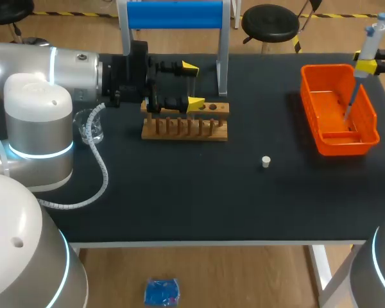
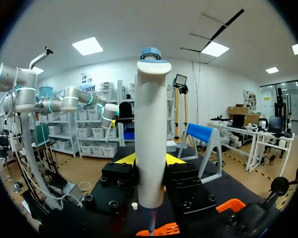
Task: Invert the test tube, pick up the pipette, mount the tip to pipette, aspirate from beaker and dispense into the tube, eject the tip, return the pipette, and cap with the stopper.
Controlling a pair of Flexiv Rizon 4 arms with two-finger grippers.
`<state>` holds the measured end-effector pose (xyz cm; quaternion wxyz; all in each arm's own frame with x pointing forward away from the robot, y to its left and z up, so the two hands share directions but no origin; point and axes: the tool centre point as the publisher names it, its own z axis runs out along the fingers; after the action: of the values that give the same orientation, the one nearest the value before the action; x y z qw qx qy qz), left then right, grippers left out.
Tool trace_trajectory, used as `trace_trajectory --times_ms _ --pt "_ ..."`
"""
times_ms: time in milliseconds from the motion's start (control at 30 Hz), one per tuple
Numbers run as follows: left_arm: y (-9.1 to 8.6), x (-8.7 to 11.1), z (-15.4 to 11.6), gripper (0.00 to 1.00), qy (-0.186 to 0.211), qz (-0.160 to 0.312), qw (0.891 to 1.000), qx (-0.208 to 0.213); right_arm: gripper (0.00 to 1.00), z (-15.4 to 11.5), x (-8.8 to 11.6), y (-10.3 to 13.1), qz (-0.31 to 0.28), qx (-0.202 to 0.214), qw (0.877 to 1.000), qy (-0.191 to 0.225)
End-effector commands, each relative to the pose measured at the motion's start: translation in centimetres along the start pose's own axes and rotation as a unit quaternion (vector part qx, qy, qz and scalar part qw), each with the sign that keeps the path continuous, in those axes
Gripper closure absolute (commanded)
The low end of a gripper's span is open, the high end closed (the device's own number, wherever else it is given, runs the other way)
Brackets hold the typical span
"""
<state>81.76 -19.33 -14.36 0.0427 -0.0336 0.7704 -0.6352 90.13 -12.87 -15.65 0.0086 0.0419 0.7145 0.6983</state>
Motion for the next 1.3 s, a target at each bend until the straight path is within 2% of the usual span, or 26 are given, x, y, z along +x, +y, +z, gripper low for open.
trace_trajectory --times_ms 33,400,1300 --pt "-0.1 0.0 -0.1 0.0 0.001 0.0 1.0 -0.001 1.0 -0.5 -1.0 -1.1 0.006 -0.007 1.0 0.014" --pt "-0.1 0.0 -0.1 0.0 0.001 0.0 1.0 -0.001 1.0 -0.8 -1.4 -2.0 0.013 -0.008 1.0 0.018" --pt "-0.1 0.0 -0.1 0.0 0.001 0.0 1.0 -0.001 1.0 -0.9 -1.3 -2.1 0.011 -0.009 1.0 0.019"
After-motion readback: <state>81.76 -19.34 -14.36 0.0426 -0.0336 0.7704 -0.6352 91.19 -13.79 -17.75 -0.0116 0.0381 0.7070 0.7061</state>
